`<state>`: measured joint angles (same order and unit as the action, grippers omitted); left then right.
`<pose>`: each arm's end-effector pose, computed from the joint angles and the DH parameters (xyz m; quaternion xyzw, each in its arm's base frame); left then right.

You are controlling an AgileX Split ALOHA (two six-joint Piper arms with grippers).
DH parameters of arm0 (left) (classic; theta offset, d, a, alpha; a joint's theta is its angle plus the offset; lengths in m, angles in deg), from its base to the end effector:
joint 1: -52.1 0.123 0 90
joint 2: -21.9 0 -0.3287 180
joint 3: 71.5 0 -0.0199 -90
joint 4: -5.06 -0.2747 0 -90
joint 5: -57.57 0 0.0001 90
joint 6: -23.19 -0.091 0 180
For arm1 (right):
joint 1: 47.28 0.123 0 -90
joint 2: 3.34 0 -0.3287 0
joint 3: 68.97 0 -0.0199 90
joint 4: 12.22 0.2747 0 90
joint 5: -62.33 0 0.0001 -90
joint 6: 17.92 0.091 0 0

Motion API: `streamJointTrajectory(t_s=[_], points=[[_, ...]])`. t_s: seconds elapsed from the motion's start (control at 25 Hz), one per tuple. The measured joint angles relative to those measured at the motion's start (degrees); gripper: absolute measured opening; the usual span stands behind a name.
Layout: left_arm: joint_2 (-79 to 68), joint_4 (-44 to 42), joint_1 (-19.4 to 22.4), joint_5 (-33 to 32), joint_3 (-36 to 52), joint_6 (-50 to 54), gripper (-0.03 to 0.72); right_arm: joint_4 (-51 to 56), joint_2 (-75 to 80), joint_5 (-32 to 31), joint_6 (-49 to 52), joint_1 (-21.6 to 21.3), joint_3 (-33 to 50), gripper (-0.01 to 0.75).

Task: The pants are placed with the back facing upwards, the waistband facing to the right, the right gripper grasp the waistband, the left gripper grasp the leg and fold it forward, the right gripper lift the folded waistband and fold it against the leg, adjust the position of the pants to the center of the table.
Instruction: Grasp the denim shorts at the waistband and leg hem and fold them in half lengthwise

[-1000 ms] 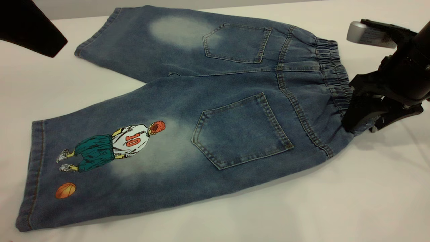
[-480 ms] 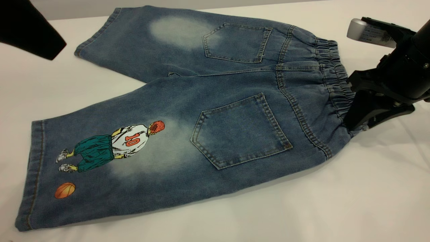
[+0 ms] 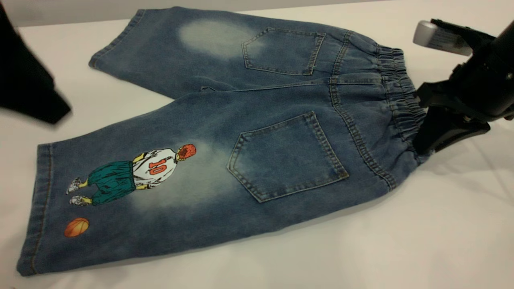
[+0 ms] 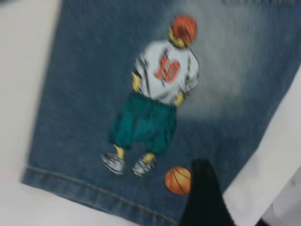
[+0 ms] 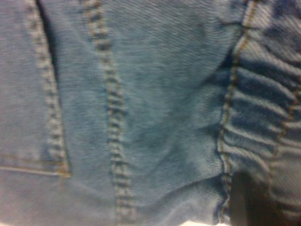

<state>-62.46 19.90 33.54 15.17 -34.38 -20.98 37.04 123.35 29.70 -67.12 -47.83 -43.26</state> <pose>0.2212 -0.0909 0.2379 0.4408 0.8811 -0.0663 0.1577 0.3487 0.0339 0.0696 -0.0456 0.9760 0.2065 0.0518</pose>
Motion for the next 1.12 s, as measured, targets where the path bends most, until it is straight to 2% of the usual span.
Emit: streamJointTrajectory(t_s=[0.28, 0.48, 0.68, 0.84, 1.12], points=[[-5.75, 0.34, 0.0, 8.69, 6.4, -10.51, 0.435, 0.32, 0.0, -7.86, 1.65, 0.0, -5.47, 0.035], [-11.57, 0.23, 0.0, 11.92, 6.4, -10.98, 0.435, 0.43, 0.0, -7.89, 2.13, 0.0, -6.28, 0.035], [-18.68, -1.57, 0.0, 9.21, 6.4, -10.88, 0.435, 0.77, 0.0, -7.89, 2.18, 0.0, -6.28, 0.035], [-21.2, -7.48, 0.0, 5.29, 6.57, -8.93, 0.435, 1.21, 0.0, -7.89, 2.18, 0.0, -6.28, 0.035], [-21.1, -17.99, 0.06, 6.81, 6.81, 0.15, 0.435, 2.28, 0.0, -7.89, 2.18, 0.0, -6.28, 0.036]])
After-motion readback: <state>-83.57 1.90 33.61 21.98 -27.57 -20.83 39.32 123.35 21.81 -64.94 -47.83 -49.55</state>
